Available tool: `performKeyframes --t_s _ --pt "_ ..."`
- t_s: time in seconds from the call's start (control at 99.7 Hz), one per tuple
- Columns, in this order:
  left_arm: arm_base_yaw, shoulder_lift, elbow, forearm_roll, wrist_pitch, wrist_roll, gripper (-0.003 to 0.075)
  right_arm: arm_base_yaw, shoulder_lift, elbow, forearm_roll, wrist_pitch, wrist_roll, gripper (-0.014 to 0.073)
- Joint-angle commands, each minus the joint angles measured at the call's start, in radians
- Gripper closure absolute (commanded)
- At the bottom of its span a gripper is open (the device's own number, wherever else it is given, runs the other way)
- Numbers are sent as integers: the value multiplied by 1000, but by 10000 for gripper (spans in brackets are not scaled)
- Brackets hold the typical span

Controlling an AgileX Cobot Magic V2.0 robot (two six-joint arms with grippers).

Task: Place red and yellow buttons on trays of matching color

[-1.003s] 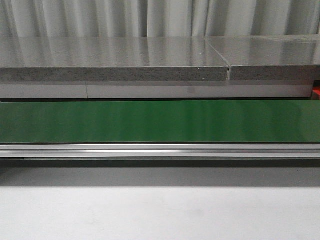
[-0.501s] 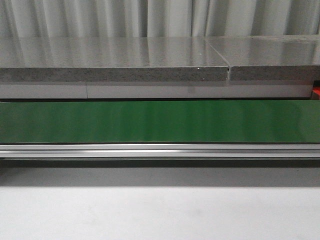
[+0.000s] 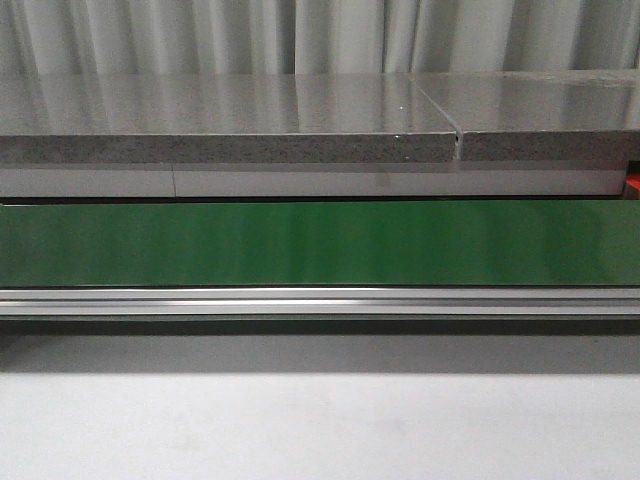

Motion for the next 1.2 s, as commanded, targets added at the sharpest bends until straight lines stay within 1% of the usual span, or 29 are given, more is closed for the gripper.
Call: performKeyframes --t_s 0.0,0.471,0.541,0.592,0.662,0.702,0.712,0.732,0.782,0.832,0.882,0.942,1.133,1.193 --pt "2 5 -27 -12 -79 -8 739 1 -8 -24 8 -66 -7 662" --pt "2 5 -27 -12 -91 -8 738 1 -8 -24 8 -66 -7 662" --pt "2 5 -27 -12 -91 -8 723 1 -8 -24 8 -66 -7 662" --pt "2 5 -27 -12 -91 -8 685 1 -8 -24 8 -66 -7 662" --pt "2 5 -27 -12 -89 -8 585 1 -8 -24 8 -66 -7 662" --pt "2 5 -27 -12 -89 -8 504 1 -8 -24 8 -66 -7 662" --pt "2 5 -27 -12 -89 -8 474 1 -8 -24 8 -66 -7 662" --pt "2 5 -27 -12 -89 -8 443 1 -8 -24 8 -66 -7 662" --pt "2 5 -27 -12 -89 -8 322 1 -8 -24 8 -66 -7 662" --pt "2 5 -27 -12 -89 -8 233 1 -8 -24 8 -66 -7 662" --pt "2 5 -27 -12 -90 -8 175 1 -8 -24 8 -66 -7 662" --pt "2 5 -27 -12 -93 -8 150 1 -8 -24 8 -66 -7 662" --pt "8 9 -35 -12 -106 -10 152 1 -8 -24 8 -66 -7 662" --pt "25 21 -53 -9 -104 -34 152 1 -8 -24 8 -66 -7 662"
